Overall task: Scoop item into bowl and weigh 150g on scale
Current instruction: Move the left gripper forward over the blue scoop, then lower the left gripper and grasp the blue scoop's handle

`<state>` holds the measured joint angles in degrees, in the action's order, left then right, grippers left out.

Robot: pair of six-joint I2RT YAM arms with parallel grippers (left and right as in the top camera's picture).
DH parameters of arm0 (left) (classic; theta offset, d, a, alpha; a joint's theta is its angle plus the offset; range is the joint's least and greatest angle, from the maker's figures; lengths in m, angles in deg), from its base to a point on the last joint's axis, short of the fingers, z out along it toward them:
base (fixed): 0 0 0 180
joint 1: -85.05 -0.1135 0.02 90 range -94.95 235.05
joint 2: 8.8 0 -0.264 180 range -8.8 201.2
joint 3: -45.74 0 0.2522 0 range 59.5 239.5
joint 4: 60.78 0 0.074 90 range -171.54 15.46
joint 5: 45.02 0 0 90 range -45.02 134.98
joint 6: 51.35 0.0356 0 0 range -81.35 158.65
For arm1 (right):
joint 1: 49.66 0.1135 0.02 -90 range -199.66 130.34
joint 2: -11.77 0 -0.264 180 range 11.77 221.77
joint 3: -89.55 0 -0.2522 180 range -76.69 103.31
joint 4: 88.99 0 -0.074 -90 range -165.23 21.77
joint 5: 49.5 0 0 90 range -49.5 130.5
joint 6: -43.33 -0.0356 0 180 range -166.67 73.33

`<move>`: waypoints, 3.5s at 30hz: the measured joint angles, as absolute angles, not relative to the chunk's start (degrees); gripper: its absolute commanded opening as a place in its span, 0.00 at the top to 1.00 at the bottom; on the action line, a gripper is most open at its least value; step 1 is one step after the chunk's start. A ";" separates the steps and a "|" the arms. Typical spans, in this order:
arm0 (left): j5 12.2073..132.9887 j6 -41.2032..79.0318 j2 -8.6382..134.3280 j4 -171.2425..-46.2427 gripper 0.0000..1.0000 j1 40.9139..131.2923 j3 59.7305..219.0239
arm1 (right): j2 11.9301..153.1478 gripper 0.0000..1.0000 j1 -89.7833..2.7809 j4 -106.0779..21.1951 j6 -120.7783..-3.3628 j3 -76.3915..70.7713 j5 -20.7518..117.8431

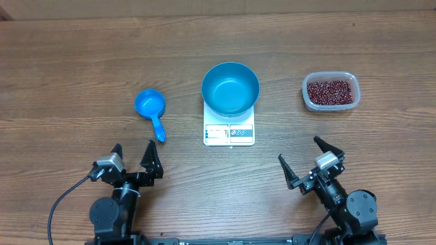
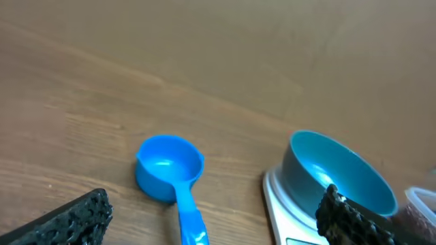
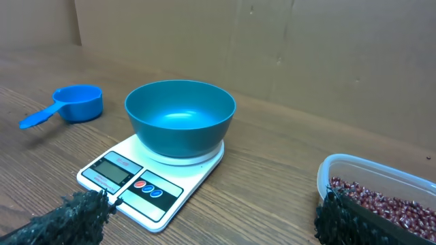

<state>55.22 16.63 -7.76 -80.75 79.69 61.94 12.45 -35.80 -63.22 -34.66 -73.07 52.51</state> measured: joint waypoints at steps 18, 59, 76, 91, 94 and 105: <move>48.01 28.26 42.86 -122.98 0.00 79.67 124.12 | 12.41 0.00 -35.80 -63.24 -34.66 -73.09 52.49; 48.80 23.69 70.18 -130.57 0.00 80.02 139.49 | 12.41 0.00 -35.80 -63.24 -34.66 -73.09 52.49; 39.59 12.76 91.58 -127.57 0.00 91.18 139.66 | 12.41 0.00 -35.82 -63.24 -34.66 -73.09 52.47; 39.64 7.21 99.58 -129.39 0.03 91.18 139.71 | 12.41 0.00 -35.80 -63.24 -34.66 -73.09 52.47; 39.66 7.21 99.58 -129.30 0.03 91.18 139.71 | 12.41 0.00 -35.80 -63.22 -34.66 -73.09 52.49; 40.03 6.42 102.74 -129.82 0.09 91.18 139.71 | 12.41 0.00 -35.80 -63.22 -34.66 -73.09 52.49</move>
<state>40.03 6.42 102.74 -129.82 91.18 139.71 12.41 -35.80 -63.22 -34.66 -73.09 52.49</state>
